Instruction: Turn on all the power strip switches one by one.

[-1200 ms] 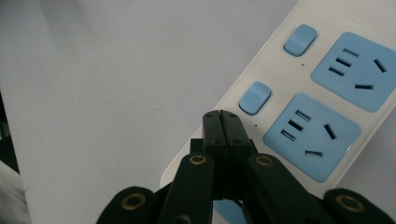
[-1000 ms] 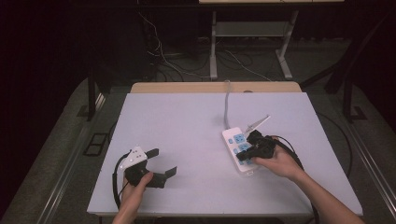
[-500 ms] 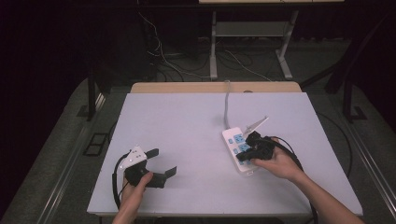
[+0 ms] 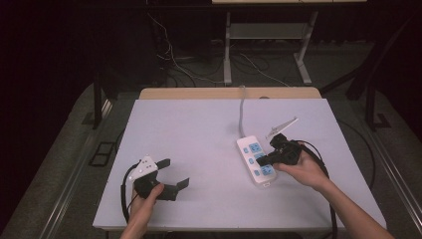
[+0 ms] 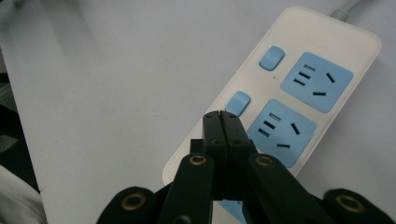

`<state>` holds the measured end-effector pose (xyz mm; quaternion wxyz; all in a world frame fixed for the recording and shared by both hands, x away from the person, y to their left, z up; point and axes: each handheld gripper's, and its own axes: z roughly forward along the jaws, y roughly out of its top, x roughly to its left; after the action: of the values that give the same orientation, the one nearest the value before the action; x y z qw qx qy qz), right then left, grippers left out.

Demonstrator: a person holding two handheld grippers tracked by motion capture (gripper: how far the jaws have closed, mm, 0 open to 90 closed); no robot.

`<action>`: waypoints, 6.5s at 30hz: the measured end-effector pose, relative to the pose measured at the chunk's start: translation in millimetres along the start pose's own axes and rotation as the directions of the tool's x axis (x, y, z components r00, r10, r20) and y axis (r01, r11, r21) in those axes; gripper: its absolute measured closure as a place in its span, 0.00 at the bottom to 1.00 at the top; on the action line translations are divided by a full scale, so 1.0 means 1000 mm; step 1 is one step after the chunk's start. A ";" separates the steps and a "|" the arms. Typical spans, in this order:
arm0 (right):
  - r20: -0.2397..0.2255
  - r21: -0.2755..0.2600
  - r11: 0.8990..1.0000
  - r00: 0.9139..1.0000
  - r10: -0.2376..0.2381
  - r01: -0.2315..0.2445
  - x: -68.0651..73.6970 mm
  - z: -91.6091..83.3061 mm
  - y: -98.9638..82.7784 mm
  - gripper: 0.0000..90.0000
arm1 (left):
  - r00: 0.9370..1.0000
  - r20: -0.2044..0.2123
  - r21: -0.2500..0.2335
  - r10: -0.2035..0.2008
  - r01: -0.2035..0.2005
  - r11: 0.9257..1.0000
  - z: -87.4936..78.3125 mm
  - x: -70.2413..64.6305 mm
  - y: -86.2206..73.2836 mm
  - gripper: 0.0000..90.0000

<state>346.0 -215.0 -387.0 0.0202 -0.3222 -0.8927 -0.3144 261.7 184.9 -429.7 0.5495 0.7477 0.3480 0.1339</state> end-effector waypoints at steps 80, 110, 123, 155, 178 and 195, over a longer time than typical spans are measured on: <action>0.031 0.057 0.998 0.999 -0.022 0.020 -0.011 0.034 0.023 1.00 | 1.000 0.000 0.002 0.003 -0.003 1.000 -0.001 0.000 0.000 0.00; 0.055 0.073 0.997 0.998 -0.038 0.034 -0.008 0.037 0.022 1.00 | 1.000 0.001 -0.014 0.004 -0.004 1.000 -0.002 -0.001 0.002 0.00; 0.038 0.042 0.999 0.999 -0.005 0.004 -0.014 0.034 0.019 1.00 | 1.000 0.005 -0.065 0.009 -0.008 0.998 -0.010 -0.006 0.011 0.00; 0.037 -0.020 1.000 0.999 0.003 -0.003 -0.022 0.013 0.053 1.00 | 1.000 0.014 -0.055 0.018 -0.017 0.998 -0.008 -0.011 0.009 0.00; 0.034 0.022 0.999 0.999 0.030 -0.031 -0.033 0.036 0.058 1.00 | 1.000 0.010 -0.042 0.020 -0.019 0.999 -0.007 -0.008 0.008 0.00; 0.045 0.053 0.998 0.999 0.023 -0.025 -0.034 0.049 0.057 1.00 | 1.000 0.006 -0.044 0.015 -0.015 0.999 -0.008 -0.007 0.007 0.00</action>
<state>414.6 -172.2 -403.4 0.0127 -0.3390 -0.8972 -0.2829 255.1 184.9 -419.1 0.5658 0.7385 0.3376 0.1430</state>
